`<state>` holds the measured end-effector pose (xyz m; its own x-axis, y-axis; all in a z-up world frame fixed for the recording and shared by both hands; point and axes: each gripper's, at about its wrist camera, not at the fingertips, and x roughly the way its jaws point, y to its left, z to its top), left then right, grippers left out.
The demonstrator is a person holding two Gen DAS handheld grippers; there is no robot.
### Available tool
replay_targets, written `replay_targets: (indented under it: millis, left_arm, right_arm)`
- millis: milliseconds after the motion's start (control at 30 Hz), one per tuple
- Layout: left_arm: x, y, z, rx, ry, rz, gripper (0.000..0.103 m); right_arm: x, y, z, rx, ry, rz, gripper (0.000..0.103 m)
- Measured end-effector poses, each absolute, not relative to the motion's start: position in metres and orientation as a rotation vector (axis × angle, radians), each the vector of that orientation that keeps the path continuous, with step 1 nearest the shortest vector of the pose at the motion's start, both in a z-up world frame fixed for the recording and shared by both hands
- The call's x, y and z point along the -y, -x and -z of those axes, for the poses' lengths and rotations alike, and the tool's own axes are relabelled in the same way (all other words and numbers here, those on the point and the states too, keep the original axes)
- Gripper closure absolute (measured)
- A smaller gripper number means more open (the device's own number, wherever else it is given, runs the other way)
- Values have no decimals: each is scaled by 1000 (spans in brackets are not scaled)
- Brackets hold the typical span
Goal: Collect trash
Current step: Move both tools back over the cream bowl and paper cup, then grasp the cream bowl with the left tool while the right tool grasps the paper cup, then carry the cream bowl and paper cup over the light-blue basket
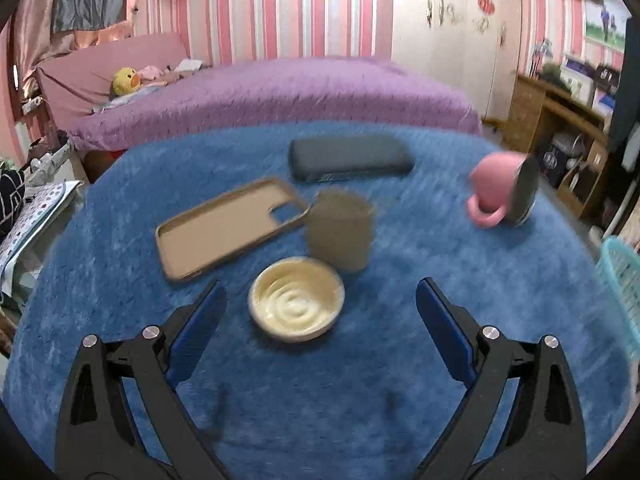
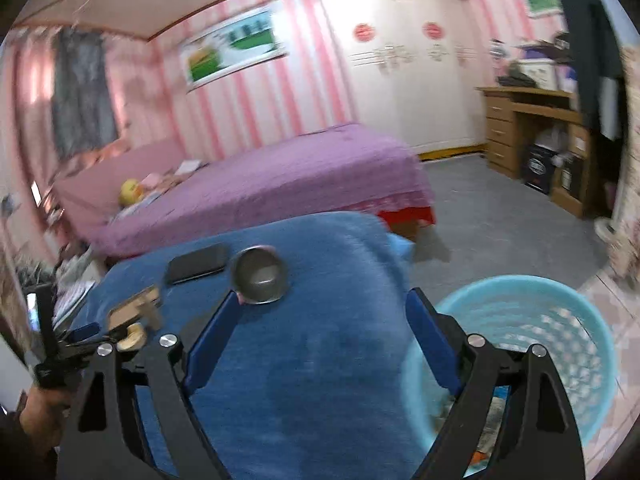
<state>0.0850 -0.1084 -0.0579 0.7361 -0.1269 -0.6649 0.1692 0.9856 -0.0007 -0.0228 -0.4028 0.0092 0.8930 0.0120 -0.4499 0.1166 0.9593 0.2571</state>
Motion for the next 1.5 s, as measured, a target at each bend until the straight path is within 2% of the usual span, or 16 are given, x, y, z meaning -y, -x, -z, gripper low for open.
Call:
replay_targets:
  millis: [267,300,367,400,533,700,1000,1100,1167,1233,1367,1500]
  left_arm:
    - [99,-119,84,-839,-51,134,14]
    - [95,-121,88,-851,-39,138,16]
    - [91,-128,93,-882,-20,163,41]
    - [88,-130,96,-892,-12,179,43]
    - [74,-124,85,-860,27,216,43]
    - [31,-107,51,-727,45,143,43]
    - [-26,-109,51,-700,105,38,43]
    - [-32,-112,53,-702,127,36,43]
    - [-33,-112,53,-698,129,42,43]
    - [-33,-109,54,-695,124,51,43]
    - [-27,-107,52,-688,123,67,43]
    - [-21,-102,47,-677,120,80,43]
  right_arm:
    - [326,-15,4,-543,-230,-40,19]
    - [319,-19,6,-550,-224,-45,19]
    - [304,-28,9,-565,-203,-52,19]
    - [298,-33,11,-572,-192,-55,19]
    - [271,-56,20,-613,-152,-81,19]
    - [226,-90,39,-682,-138,-160,19]
    - [147,-151,67,-747,-129,-247,20]
    - [133,-166,74,-760,-103,-238,33]
    - [125,-172,78,-773,-93,-242,52]
    - [123,-177,80,-789,-94,-240,62]
    - [126,-176,79,-779,-114,-250,70]
    - [126,-161,65,-737,-78,-274,73]
